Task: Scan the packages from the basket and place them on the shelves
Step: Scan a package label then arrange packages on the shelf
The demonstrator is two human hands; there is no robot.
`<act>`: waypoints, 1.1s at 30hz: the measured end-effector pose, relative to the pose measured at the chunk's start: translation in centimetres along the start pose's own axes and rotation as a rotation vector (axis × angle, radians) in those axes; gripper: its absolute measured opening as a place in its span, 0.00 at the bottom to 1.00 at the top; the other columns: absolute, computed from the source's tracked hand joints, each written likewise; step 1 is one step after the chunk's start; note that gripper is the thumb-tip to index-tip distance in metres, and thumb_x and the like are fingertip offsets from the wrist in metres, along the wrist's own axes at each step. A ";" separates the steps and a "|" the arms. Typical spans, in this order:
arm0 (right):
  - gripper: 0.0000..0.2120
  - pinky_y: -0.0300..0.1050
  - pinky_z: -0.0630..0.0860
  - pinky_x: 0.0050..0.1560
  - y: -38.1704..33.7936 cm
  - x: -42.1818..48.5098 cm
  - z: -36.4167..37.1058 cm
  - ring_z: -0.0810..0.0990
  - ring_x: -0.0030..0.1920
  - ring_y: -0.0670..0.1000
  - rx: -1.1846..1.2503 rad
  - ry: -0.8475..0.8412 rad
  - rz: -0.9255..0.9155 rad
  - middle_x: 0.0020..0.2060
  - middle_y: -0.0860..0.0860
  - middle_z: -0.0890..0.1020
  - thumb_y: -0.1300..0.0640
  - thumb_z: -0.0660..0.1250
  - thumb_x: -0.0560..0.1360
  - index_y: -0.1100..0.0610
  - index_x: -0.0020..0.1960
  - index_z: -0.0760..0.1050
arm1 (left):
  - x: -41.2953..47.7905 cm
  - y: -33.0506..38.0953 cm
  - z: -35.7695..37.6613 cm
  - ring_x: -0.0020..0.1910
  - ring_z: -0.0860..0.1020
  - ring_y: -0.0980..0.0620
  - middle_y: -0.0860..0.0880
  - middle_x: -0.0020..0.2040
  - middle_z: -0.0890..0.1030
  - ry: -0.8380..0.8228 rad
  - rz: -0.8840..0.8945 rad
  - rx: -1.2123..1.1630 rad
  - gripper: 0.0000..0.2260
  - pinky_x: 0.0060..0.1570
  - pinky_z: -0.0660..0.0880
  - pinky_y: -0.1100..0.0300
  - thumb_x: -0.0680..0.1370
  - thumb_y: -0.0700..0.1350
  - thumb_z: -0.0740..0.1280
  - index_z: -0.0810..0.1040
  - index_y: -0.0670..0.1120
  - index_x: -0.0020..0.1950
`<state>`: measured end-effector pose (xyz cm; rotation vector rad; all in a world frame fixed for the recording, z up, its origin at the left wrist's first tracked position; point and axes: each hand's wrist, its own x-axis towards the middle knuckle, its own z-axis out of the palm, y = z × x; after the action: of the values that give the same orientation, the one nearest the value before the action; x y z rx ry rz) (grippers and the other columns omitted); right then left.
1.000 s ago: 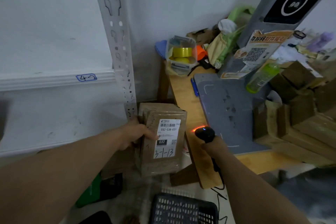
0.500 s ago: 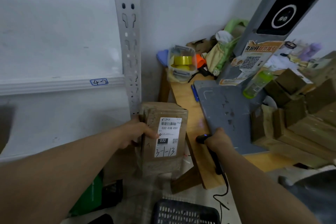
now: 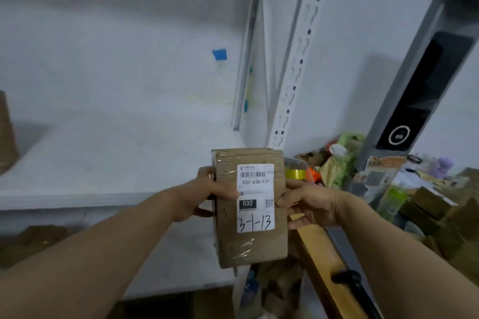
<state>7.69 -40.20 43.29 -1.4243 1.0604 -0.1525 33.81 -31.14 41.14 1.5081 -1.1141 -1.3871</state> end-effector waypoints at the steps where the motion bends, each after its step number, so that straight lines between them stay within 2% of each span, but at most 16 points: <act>1: 0.28 0.53 0.81 0.52 -2.7 -0.8 1.5 0.85 0.55 0.53 -0.017 0.020 -0.064 0.57 0.54 0.85 0.62 0.73 0.74 0.50 0.71 0.71 | -1.8 1.8 -1.9 0.59 0.79 0.52 0.54 0.60 0.81 0.035 0.062 0.004 0.40 0.50 0.76 0.51 0.59 0.49 0.80 0.65 0.56 0.66; 5: 0.33 0.62 0.74 0.68 -13.3 -4.3 8.1 0.81 0.64 0.56 -0.091 0.029 -0.378 0.62 0.52 0.83 0.54 0.77 0.68 0.40 0.70 0.71 | -10.4 9.9 -9.9 0.57 0.79 0.57 0.55 0.61 0.79 0.174 0.365 0.032 0.38 0.44 0.71 0.57 0.60 0.52 0.77 0.66 0.55 0.67; 7: 0.33 0.65 0.72 0.69 -18.0 -6.3 11.3 0.79 0.66 0.56 -0.091 0.013 -0.518 0.63 0.51 0.82 0.53 0.76 0.69 0.37 0.70 0.71 | -15.0 13.9 -13.4 0.53 0.80 0.58 0.56 0.59 0.80 0.232 0.524 0.057 0.38 0.42 0.70 0.60 0.61 0.53 0.75 0.65 0.56 0.69; 10: 0.33 0.68 0.73 0.66 -24.2 -8.8 15.6 0.78 0.68 0.57 -0.076 -0.021 -0.704 0.65 0.51 0.81 0.53 0.75 0.69 0.35 0.70 0.70 | -21.5 19.1 -17.6 0.51 0.82 0.59 0.58 0.58 0.81 0.300 0.741 0.146 0.38 0.43 0.72 0.60 0.62 0.55 0.74 0.65 0.57 0.70; 13: 0.31 0.70 0.76 0.61 -30.1 -10.8 19.2 0.79 0.66 0.55 -0.054 -0.044 -0.864 0.64 0.51 0.82 0.53 0.74 0.70 0.35 0.69 0.72 | -26.3 23.7 -21.1 0.48 0.84 0.60 0.57 0.56 0.83 0.364 0.918 0.192 0.41 0.39 0.78 0.63 0.62 0.55 0.76 0.65 0.55 0.73; 16: 0.31 0.67 0.80 0.56 -36.0 -12.0 22.1 0.81 0.64 0.55 -0.067 -0.011 -1.022 0.62 0.50 0.83 0.50 0.75 0.71 0.35 0.70 0.69 | -29.4 27.3 -24.0 0.55 0.82 0.53 0.51 0.61 0.81 0.507 1.060 0.087 0.51 0.45 0.75 0.60 0.58 0.58 0.78 0.54 0.59 0.76; 18: 0.34 0.66 0.81 0.54 -39.8 -12.4 23.9 0.81 0.63 0.56 -0.068 0.063 -1.142 0.61 0.49 0.83 0.48 0.77 0.71 0.33 0.71 0.66 | -30.9 29.5 -25.8 0.56 0.82 0.51 0.50 0.59 0.81 0.598 1.167 0.029 0.47 0.48 0.75 0.58 0.61 0.58 0.77 0.54 0.57 0.73; 20: 0.36 0.64 0.82 0.53 -43.4 -12.7 25.6 0.81 0.61 0.54 -0.058 0.141 -1.262 0.61 0.48 0.83 0.49 0.78 0.70 0.35 0.71 0.65 | -32.2 31.4 -27.7 0.58 0.80 0.50 0.49 0.63 0.77 0.681 1.260 0.049 0.41 0.53 0.77 0.54 0.63 0.60 0.76 0.59 0.57 0.69; 23: 0.31 0.59 0.83 0.52 -48.6 -12.8 28.0 0.83 0.58 0.51 -0.008 0.177 -1.439 0.60 0.48 0.82 0.50 0.76 0.72 0.38 0.70 0.66 | -34.1 33.6 -30.5 0.66 0.75 0.46 0.50 0.70 0.69 0.806 1.358 0.134 0.39 0.60 0.77 0.42 0.60 0.65 0.77 0.63 0.65 0.67; 26: 0.27 0.58 0.82 0.56 -53.2 -12.6 30.4 0.82 0.59 0.51 0.023 0.222 -1.601 0.62 0.48 0.80 0.48 0.75 0.74 0.40 0.69 0.67 | -35.7 35.6 -33.1 0.66 0.75 0.45 0.50 0.70 0.71 0.904 1.423 0.190 0.37 0.61 0.77 0.42 0.64 0.63 0.76 0.63 0.69 0.70; 27: 0.26 0.57 0.83 0.56 -54.4 -12.3 31.2 0.81 0.59 0.51 0.023 0.242 -1.647 0.62 0.49 0.79 0.48 0.74 0.75 0.41 0.69 0.67 | -36.3 36.1 -33.6 0.65 0.76 0.46 0.50 0.69 0.73 0.928 1.434 0.211 0.36 0.61 0.77 0.43 0.67 0.61 0.75 0.63 0.68 0.71; 30: 0.26 0.57 0.83 0.56 -57.7 -11.1 33.5 0.80 0.58 0.50 0.002 0.329 -1.739 0.61 0.49 0.77 0.47 0.72 0.77 0.42 0.71 0.65 | -37.7 37.3 -36.6 0.62 0.78 0.49 0.50 0.67 0.76 0.963 1.426 0.224 0.35 0.61 0.77 0.46 0.77 0.45 0.73 0.56 0.59 0.77; 33: 0.27 0.56 0.81 0.58 -60.9 -10.0 34.9 0.79 0.59 0.50 -0.048 0.415 -1.775 0.62 0.51 0.76 0.45 0.71 0.78 0.43 0.73 0.64 | -38.4 38.1 -39.4 0.60 0.79 0.49 0.48 0.66 0.78 1.022 1.329 0.199 0.30 0.62 0.77 0.45 0.78 0.40 0.71 0.57 0.52 0.73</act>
<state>55.23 -21.78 92.55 -2.0218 -0.2212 -1.7175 68.95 -6.60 92.55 0.9222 -1.1264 0.3878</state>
